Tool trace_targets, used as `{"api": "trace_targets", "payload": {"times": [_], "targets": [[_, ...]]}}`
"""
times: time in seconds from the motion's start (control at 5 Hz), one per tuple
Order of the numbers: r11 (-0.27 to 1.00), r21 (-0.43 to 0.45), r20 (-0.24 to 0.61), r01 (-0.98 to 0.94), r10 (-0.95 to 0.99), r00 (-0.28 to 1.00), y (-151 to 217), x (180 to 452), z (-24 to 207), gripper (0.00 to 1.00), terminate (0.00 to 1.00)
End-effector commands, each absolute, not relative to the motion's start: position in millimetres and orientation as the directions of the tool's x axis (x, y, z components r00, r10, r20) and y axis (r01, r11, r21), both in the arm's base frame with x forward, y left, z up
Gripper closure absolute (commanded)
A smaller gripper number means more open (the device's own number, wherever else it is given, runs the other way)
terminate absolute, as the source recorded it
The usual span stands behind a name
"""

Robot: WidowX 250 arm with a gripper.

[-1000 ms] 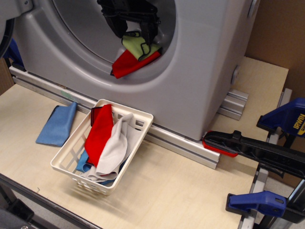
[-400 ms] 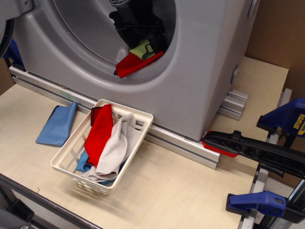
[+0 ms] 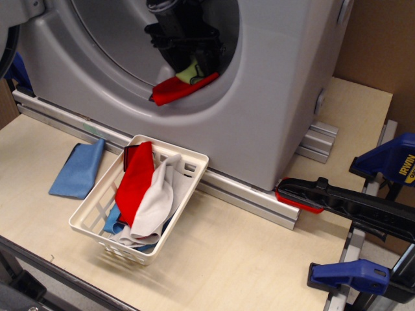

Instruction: Take clothes out of laundry machine

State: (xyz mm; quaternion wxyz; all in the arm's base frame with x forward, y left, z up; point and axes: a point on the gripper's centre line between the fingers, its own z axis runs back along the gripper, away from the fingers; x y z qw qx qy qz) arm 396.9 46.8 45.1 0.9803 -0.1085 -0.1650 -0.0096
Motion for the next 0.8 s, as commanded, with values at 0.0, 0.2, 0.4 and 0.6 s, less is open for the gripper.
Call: {"api": "trace_targets", "payload": {"times": [0.0, 0.2, 0.4, 0.6], "targets": [[0.974, -0.213, 0.353, 0.072, 0.008, 0.936, 47, 381, 61, 1.00, 0.00], [0.981, -0.186, 0.344, 0.049, 0.018, 0.939, 48, 368, 67, 1.00, 0.00], [0.991, -0.129, 0.350, -0.023, 0.067, 0.934, 55, 354, 86, 1.00, 0.00], [0.990, -0.066, 0.330, -0.122, 0.137, 0.934, 61, 333, 108, 1.00, 0.00]]}}
